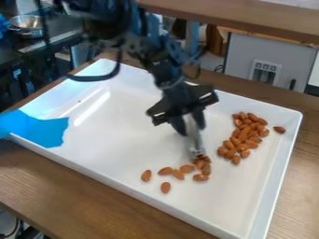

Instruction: Sweep into pile

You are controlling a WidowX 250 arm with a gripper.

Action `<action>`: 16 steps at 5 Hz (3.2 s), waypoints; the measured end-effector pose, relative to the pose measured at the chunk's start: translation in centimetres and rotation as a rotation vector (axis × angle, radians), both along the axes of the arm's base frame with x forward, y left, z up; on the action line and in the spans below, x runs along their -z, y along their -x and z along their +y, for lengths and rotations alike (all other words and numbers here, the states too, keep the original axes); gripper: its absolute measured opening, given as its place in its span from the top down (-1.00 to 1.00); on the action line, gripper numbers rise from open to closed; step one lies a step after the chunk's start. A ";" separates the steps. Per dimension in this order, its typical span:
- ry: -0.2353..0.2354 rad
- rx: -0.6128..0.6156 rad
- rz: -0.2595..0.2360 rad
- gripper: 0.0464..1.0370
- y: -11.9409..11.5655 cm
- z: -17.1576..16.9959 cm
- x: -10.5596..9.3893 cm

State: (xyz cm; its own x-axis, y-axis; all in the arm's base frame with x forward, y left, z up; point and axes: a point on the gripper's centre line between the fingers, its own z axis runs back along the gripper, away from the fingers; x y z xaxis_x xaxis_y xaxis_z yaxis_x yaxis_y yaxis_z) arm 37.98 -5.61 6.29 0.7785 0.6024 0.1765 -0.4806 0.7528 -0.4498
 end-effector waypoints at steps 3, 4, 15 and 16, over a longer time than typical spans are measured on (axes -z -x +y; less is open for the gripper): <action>0.111 0.074 -0.025 0.36 -1.1 -2.8 -0.8; 0.159 0.052 -0.096 0.36 -0.6 0.8 -5.3; -0.236 -0.218 0.110 0.36 3.9 2.2 0.2; -0.159 -0.226 0.120 0.36 1.4 0.8 0.0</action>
